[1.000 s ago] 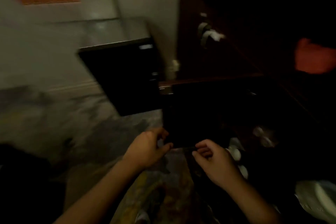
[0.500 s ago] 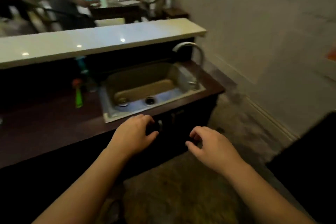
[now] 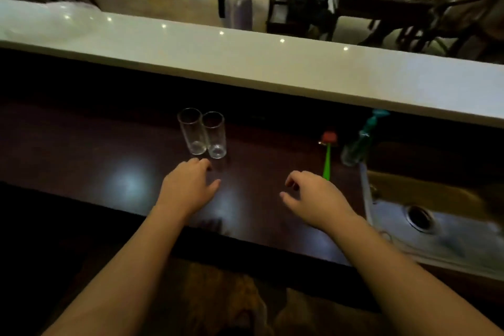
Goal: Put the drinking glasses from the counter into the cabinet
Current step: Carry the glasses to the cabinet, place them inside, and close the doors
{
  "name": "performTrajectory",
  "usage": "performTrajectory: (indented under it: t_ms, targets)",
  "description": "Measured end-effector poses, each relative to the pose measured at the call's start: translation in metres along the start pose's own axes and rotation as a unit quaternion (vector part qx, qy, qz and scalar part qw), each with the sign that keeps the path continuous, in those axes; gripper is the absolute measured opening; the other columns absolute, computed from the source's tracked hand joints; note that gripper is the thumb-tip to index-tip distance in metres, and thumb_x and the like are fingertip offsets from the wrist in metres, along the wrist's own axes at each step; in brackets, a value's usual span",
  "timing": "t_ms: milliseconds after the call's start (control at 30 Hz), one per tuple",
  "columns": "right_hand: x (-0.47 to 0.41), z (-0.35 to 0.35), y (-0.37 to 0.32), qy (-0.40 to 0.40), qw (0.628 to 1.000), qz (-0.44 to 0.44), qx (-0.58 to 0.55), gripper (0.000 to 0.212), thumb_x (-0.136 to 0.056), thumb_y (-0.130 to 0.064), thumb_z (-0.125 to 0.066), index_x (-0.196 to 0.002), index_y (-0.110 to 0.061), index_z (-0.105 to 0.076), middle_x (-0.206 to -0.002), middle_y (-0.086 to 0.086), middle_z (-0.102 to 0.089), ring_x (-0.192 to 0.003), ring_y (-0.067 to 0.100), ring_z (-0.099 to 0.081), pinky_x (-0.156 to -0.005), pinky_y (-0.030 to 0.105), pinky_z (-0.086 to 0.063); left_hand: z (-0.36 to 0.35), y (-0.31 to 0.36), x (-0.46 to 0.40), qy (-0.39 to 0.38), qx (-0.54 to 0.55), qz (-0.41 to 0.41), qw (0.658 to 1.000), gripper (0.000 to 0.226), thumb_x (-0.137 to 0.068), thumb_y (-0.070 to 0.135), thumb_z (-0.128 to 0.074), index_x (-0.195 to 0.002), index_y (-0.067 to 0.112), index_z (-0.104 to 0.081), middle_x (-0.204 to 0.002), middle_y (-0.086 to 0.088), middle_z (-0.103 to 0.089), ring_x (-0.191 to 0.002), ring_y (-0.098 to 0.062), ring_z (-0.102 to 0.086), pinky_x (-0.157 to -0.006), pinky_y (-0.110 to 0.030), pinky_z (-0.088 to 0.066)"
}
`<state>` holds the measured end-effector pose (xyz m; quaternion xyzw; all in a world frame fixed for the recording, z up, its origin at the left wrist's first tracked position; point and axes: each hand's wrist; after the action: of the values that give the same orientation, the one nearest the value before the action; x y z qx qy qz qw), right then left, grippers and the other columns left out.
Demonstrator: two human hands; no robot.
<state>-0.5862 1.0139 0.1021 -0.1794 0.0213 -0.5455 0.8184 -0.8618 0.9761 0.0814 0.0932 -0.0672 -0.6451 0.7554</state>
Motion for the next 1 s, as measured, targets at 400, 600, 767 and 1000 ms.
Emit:
performTrajectory:
  t_ms: [400,600,767,1000]
  targets:
    - [-0.186,-0.042,-0.069,-0.032,0.999,0.016,-0.029,0.073,-0.078,-0.056,-0.072,-0.134,-0.016,-0.049,-0.128,0.01,-0.06,-0.114,0.031,-0.061,-0.09,0.039,-0.052,-0.024,-0.113,-0.107,0.017,0.078,0.154,0.985,0.088,-0.07,0.066,-0.072,-0.137,0.016,-0.045,-0.132,-0.011,-0.055,-0.12,-0.033,-0.054,-0.094,-0.045,-0.048]
    - [-0.238,-0.086,-0.097,-0.019,0.99,-0.062,-0.122,0.084,-0.066,-0.053,-0.084,-0.131,-0.017,-0.046,-0.129,0.008,-0.057,-0.116,0.029,-0.061,-0.094,0.043,-0.053,-0.055,-0.141,-0.163,-0.038,0.126,0.102,0.986,0.101,-0.059,0.072,-0.074,-0.139,0.021,-0.04,-0.135,-0.008,-0.052,-0.122,-0.03,-0.054,-0.094,-0.044,-0.049]
    - [-0.251,-0.113,-0.107,0.068,0.955,-0.123,-0.26,0.072,-0.062,-0.046,-0.088,-0.121,-0.025,-0.051,-0.121,-0.002,-0.064,-0.109,0.017,-0.063,-0.089,0.033,-0.052,-0.073,-0.144,-0.194,-0.068,0.246,0.05,0.966,0.085,-0.047,0.067,-0.074,-0.121,0.035,-0.048,-0.12,0.007,-0.06,-0.109,-0.016,-0.061,-0.09,-0.033,-0.051]
    - [-0.238,-0.12,-0.108,0.138,0.922,-0.168,-0.321,0.06,-0.056,-0.045,-0.088,-0.106,-0.035,-0.057,-0.103,-0.014,-0.069,-0.096,0.005,-0.067,-0.082,0.024,-0.054,-0.068,-0.135,-0.204,-0.047,0.304,0.003,0.952,0.053,-0.041,0.063,-0.076,-0.088,0.051,-0.053,-0.08,0.03,-0.062,-0.077,0.014,-0.059,-0.062,-0.01,-0.041]
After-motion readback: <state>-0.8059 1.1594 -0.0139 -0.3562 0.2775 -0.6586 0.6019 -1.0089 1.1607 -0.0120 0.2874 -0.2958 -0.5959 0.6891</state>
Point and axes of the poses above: each hand's wrist, its own x-axis away from the middle knuckle, its own z-axis out of the back of the hand, y = z × x
